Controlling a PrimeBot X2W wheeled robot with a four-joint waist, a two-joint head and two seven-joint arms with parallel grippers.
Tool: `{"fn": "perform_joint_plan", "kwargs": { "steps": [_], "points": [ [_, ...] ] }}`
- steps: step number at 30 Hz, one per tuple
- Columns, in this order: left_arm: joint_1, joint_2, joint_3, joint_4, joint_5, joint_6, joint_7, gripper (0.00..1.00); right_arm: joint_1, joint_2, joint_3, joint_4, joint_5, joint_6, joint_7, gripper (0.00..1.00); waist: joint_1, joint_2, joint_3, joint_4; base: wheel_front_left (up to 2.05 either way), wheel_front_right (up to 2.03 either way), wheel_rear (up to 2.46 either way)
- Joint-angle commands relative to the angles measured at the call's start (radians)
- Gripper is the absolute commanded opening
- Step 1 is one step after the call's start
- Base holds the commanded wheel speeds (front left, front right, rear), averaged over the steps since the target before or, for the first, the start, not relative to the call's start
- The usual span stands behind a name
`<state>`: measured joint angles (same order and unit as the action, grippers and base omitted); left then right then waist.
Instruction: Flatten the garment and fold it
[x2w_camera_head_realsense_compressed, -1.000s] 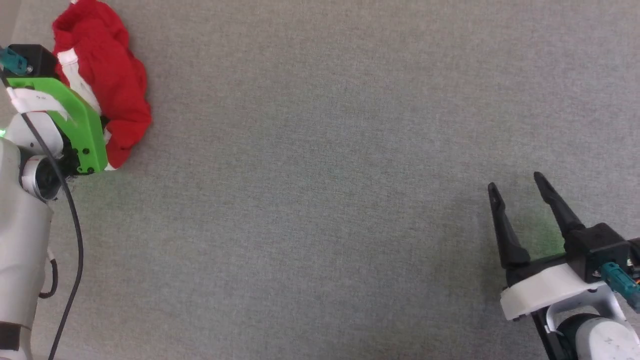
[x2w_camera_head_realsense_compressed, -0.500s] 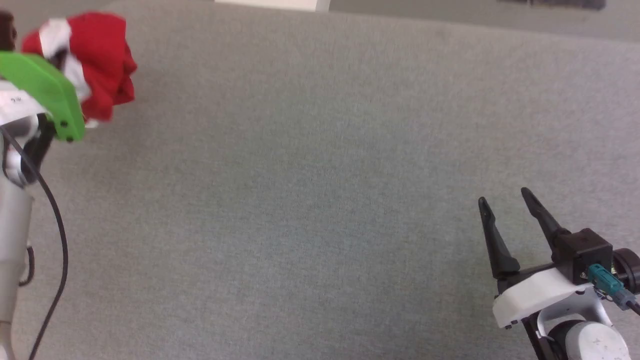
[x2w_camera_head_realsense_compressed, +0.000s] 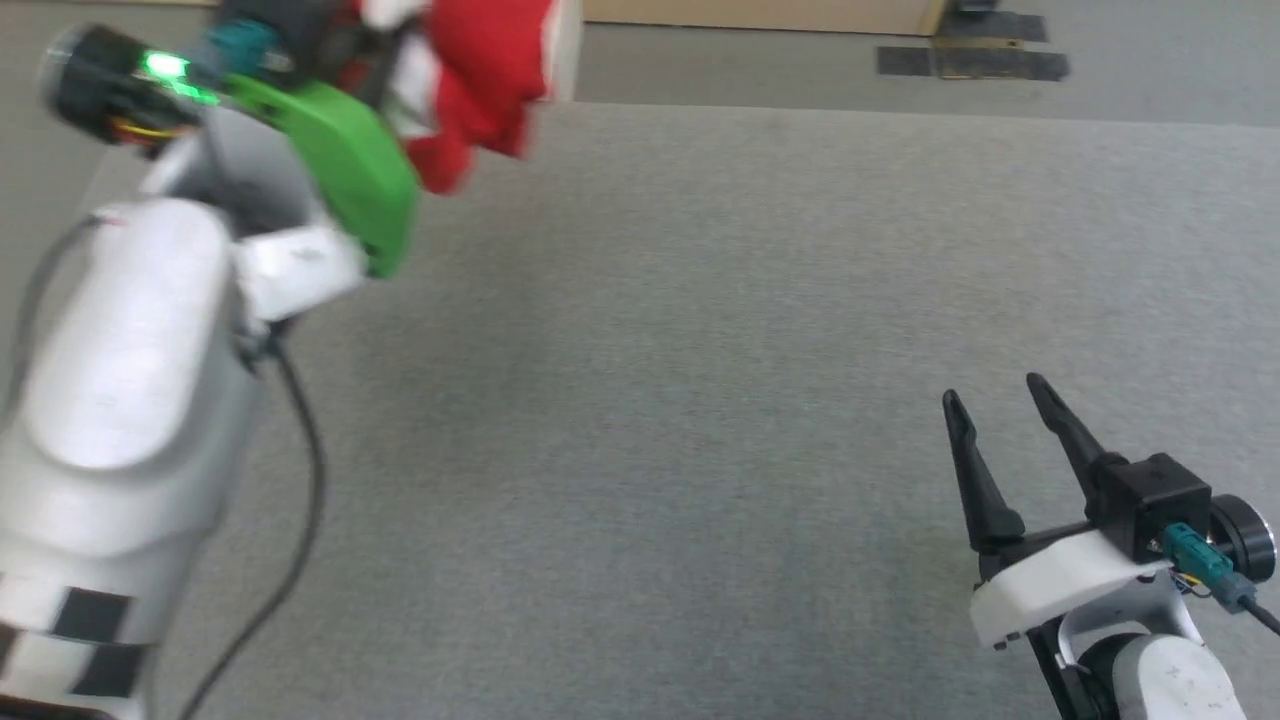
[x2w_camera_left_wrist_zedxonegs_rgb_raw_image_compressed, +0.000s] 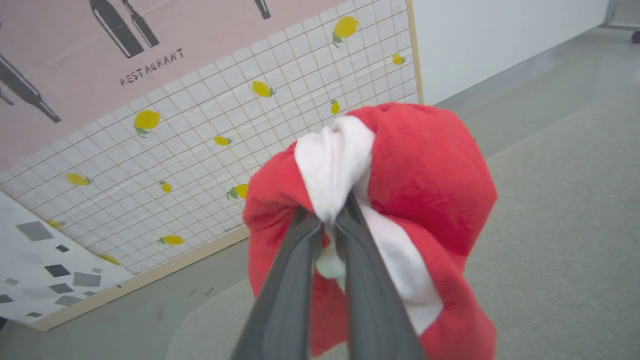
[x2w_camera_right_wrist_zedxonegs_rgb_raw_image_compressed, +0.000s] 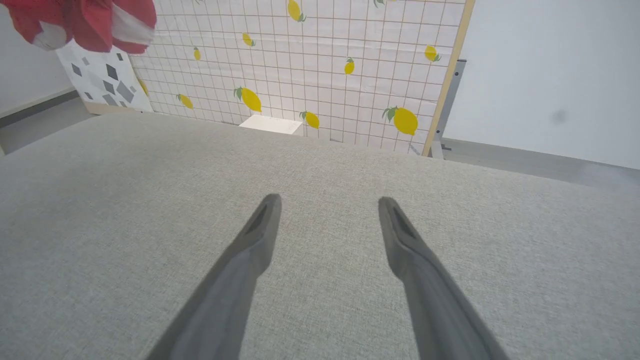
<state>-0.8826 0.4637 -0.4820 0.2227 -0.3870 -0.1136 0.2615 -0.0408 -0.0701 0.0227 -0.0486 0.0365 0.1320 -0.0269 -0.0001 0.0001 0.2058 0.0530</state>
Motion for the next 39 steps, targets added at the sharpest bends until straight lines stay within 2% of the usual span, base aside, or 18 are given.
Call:
{"fn": "perform_joint_plan", "kwargs": {
  "steps": [1, 9, 13, 14, 15, 22, 28, 34, 39],
  "points": [
    [0.015, -0.022, -0.015, -0.004, 0.008, -0.002, -0.012, 0.0, -0.022, 0.005, -0.002, 0.002, -0.001, -0.001, -0.01, 1.0, 0.0001, -0.0001, 0.003, -0.062, 0.0, 0.0, 0.0],
    [0.056, -0.159, -0.106, 0.041, 0.03, 0.038, -0.044, 0.0, -0.05, 0.015, -0.03, 0.013, -0.014, -0.001, -0.036, 1.0, 0.0001, -0.0001, 0.049, -0.184, 0.0, 0.0, 0.0],
    [0.103, -0.204, -0.17, 0.105, 0.039, 0.036, -0.039, 0.0, -0.059, 0.018, -0.029, 0.025, -0.015, -0.001, -0.052, 1.0, 0.0001, -0.0001, 0.074, -0.232, 0.0, 0.0, 0.0],
    [0.119, -0.212, -0.192, 0.121, 0.039, 0.029, -0.033, 0.9, -0.062, 0.019, -0.029, 0.03, -0.015, -0.001, -0.056, 1.0, 0.0001, -0.0001, 0.079, -0.244, 0.0, 0.0, 0.0],
    [0.133, -0.222, -0.21, 0.131, 0.034, 0.023, -0.033, 1.0, -0.065, 0.019, -0.029, 0.034, -0.012, -0.001, -0.061, 1.0, 0.0001, -0.0001, 0.084, -0.252, 0.0, 0.0, 0.0],
    [0.166, -0.248, -0.252, 0.127, 0.018, 0.012, -0.065, 1.0, -0.068, 0.02, -0.036, 0.068, 0.008, -0.001, -0.082, 1.0, 0.0001, -0.0001, 0.073, -0.252, 0.0, 0.0, 0.0],
    [0.149, -0.23, -0.192, 0.088, -0.005, 0.047, -0.126, 1.0, -0.057, 0.02, -0.04, 0.087, 0.0, -0.001, -0.068, 1.0, 0.0001, -0.0001, -0.002, -0.183, 0.0, 0.0, 0.0],
    [0.182, -0.165, -0.091, 0.06, -0.031, 0.118, -0.198, 1.0, -0.033, 0.02, -0.044, 0.08, -0.006, -0.001, -0.046, 1.0, 0.0001, -0.0001, -0.062, -0.118, 0.0, 0.0, 0.0],
    [0.286, -0.091, -0.005, 0.001, -0.051, 0.191, -0.271, 1.0, -0.007, 0.02, -0.044, 0.066, -0.006, -0.001, -0.029, 1.0, 0.0001, -0.0001, -0.096, -0.074, 0.0, 0.0, 0.0]
  ]
}}
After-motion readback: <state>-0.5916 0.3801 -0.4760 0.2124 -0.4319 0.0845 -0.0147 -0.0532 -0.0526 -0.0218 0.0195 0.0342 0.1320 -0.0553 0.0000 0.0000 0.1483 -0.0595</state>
